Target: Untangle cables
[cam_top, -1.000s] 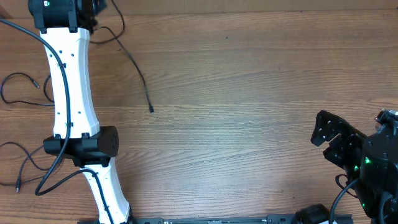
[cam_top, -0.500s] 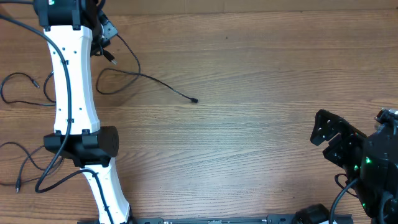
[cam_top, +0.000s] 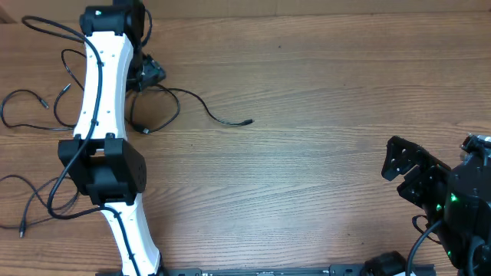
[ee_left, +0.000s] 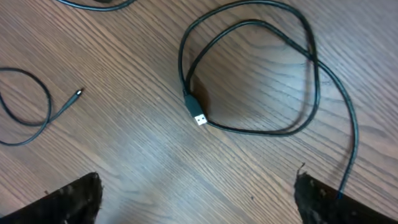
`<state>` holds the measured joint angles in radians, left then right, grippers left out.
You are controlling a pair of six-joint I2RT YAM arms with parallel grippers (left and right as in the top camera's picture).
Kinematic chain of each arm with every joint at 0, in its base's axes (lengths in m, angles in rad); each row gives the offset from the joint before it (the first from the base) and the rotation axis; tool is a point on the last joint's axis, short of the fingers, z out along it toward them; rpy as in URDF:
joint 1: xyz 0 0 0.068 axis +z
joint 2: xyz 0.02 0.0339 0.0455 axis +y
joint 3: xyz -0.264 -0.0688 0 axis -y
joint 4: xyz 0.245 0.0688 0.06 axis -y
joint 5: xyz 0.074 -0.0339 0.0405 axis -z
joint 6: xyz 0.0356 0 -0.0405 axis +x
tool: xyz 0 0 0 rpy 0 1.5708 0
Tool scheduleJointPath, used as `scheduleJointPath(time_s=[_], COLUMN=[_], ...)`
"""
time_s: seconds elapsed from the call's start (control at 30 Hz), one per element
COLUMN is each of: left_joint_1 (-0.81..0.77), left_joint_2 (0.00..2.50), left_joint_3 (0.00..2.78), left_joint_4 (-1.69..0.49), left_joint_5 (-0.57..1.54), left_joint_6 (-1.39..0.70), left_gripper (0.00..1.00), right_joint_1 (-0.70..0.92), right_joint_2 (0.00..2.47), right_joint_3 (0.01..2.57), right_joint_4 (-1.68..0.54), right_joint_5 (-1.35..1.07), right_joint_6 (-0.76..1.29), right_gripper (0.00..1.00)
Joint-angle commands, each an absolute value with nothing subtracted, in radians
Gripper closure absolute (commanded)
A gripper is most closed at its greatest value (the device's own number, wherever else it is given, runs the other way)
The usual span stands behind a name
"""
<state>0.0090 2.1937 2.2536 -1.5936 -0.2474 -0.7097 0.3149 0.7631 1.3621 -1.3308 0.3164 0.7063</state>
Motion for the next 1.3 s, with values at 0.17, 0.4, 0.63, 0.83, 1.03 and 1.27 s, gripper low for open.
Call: scheduleJointPath(time_s=[0.17, 0.4, 0.63, 0.83, 1.03, 1.27], left_joint_1=[0.010, -0.057, -0.205, -0.316, -0.347, -0.347], left_joint_2=[2.188, 2.188, 2.188, 2.188, 2.188, 2.188], left_joint_3=[2.217, 2.151, 2.028, 1.919, 1.831, 1.752], left_joint_4=[-1.480, -1.464, -1.299, -1.180, -1.169, -1.058], left_joint_5=[0.070, 0.274, 0.245, 0.077, 0.006, -0.044], left_joint_6=[-0.715, -0.936, -1.082, -1.148, -1.240, -1.246], left_gripper=[0.01, 0.04, 0.08, 0.22, 0.22, 0.32], right_joint_1=[0.311, 0.311, 0.311, 0.311, 0.311, 0.311], right_joint_2=[0.759, 0.759, 0.759, 0.759, 0.759, 0.759], right_joint_3=[1.387, 1.387, 1.387, 1.387, 1.387, 1.387], right_joint_4=[-1.306, -1.307, -1.308, -1.336, -1.341, -1.341], right_joint_5=[0.312, 0.312, 0.312, 0.313, 0.313, 0.313], right_joint_6=[0.710, 0.710, 0.710, 0.710, 0.710, 0.710], right_gripper=[0.00, 0.00, 0.00, 0.00, 0.00, 0.00])
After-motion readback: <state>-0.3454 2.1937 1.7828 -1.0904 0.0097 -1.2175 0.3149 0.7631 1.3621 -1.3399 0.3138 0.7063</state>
